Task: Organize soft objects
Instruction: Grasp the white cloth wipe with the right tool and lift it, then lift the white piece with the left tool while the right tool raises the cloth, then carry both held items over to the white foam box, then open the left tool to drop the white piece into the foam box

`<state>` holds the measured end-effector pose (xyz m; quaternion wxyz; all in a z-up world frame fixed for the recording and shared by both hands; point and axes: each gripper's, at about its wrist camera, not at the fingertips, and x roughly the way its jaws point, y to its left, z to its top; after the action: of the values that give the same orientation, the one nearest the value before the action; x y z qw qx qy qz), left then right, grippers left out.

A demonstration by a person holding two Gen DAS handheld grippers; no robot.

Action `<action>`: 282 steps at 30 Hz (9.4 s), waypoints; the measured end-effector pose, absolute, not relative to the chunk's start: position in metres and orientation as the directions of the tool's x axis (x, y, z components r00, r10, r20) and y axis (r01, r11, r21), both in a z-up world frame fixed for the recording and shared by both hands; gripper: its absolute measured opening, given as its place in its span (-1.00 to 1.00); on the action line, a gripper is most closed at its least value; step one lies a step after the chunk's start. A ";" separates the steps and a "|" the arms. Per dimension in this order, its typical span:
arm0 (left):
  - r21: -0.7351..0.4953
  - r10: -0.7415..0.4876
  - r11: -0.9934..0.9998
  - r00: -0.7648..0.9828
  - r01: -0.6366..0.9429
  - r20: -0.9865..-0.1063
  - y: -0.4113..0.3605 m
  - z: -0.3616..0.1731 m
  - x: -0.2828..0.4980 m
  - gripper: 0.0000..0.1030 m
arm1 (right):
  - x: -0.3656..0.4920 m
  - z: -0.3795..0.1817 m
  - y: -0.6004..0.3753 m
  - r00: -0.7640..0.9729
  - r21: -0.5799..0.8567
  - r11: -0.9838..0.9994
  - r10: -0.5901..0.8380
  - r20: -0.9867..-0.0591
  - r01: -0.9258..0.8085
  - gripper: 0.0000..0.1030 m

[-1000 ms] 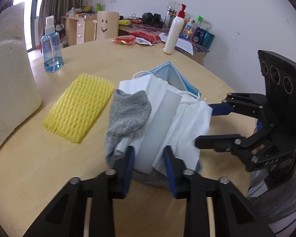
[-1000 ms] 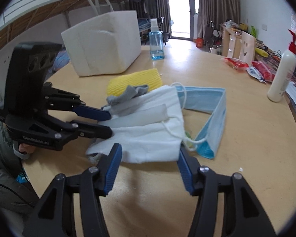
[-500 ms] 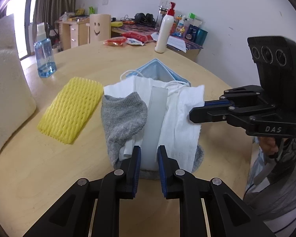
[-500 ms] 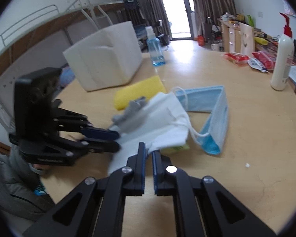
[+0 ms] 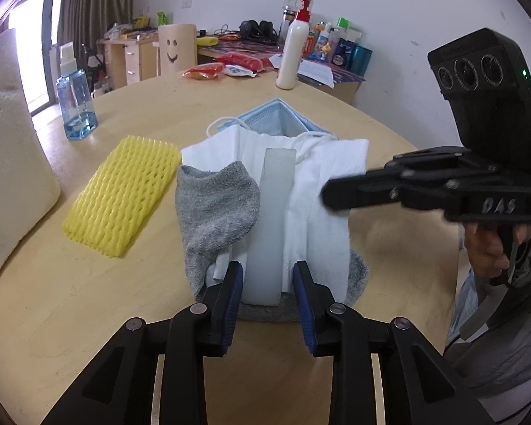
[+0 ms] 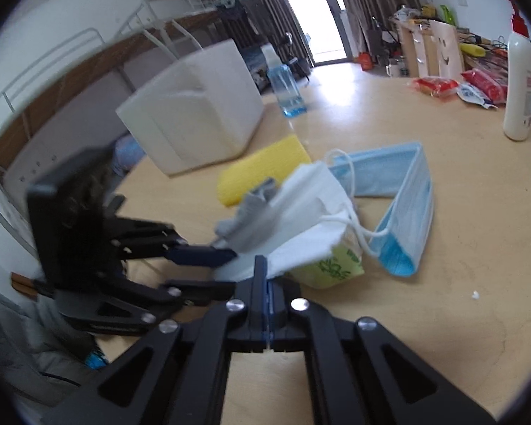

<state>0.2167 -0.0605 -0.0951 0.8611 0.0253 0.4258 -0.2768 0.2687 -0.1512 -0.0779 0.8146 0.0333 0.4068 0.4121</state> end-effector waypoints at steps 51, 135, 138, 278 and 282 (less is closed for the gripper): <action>-0.084 -0.428 0.819 0.506 0.568 -0.749 -0.140 -0.097 0.214 -0.61 | 0.219 -0.068 -0.274 0.649 0.129 0.913 0.368 -0.665 -0.386 0.10; -0.021 -0.229 0.968 0.840 0.252 -0.492 -0.022 -0.008 0.113 -0.73 | 0.205 -0.018 -0.202 0.661 0.191 0.825 0.546 -0.515 -0.532 -0.75; -0.013 -0.200 0.976 0.861 0.219 -0.467 -0.014 0.000 0.103 -0.73 | 0.201 -0.015 -0.193 0.660 0.197 0.815 0.561 -0.500 -0.544 -0.75; 0.007 0.072 0.997 0.880 -0.078 -0.470 0.131 0.056 0.254 0.51 | 0.316 0.088 0.024 0.607 0.118 0.690 0.694 -0.386 -0.714 -0.75; 0.022 0.115 0.993 0.904 -0.116 -0.411 0.132 0.061 0.245 0.88 | 0.317 0.087 0.021 0.611 0.119 0.693 0.692 -0.385 -0.711 -0.75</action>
<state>0.2448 0.1318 0.0610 0.9758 -0.0012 0.2106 0.0590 0.3172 0.0213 0.0868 0.8971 -0.0228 0.2047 0.3909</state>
